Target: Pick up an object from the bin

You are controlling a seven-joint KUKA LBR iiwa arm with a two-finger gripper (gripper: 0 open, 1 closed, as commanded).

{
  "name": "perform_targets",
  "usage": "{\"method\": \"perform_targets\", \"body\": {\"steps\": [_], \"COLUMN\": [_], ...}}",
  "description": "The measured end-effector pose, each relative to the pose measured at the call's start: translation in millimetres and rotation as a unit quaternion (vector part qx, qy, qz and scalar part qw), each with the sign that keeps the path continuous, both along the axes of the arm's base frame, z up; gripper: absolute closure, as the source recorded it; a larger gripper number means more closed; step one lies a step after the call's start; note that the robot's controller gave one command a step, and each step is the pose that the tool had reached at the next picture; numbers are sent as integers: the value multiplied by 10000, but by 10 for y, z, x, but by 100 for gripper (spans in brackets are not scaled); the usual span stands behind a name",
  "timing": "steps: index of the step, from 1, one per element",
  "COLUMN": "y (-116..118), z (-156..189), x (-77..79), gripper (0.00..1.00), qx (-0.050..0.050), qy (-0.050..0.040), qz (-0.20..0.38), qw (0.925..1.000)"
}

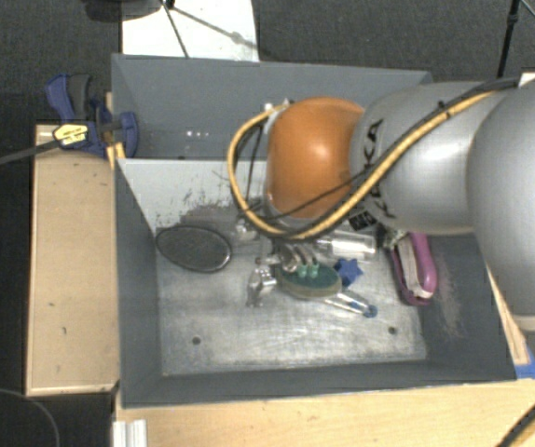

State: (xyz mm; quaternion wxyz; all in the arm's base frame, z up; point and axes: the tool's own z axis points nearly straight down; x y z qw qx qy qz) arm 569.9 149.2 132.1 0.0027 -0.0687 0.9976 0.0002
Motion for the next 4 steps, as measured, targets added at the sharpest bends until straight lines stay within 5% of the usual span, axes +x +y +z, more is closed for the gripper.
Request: {"method": "perform_targets", "body": {"steps": [1, 2, 3, 4], "y": [-558, -959, -957, -819], "z": [-211, -590, -563, 827], "x": [63, -22, 9, -239], "gripper": [0, 0, 100, 100], "qx": [-13, 15, 22, 2], "qy": [24, -9, -60, -18], "qz": [566, -817, -827, 298], "qw": [9984, 9967, 9966, 9996]}}
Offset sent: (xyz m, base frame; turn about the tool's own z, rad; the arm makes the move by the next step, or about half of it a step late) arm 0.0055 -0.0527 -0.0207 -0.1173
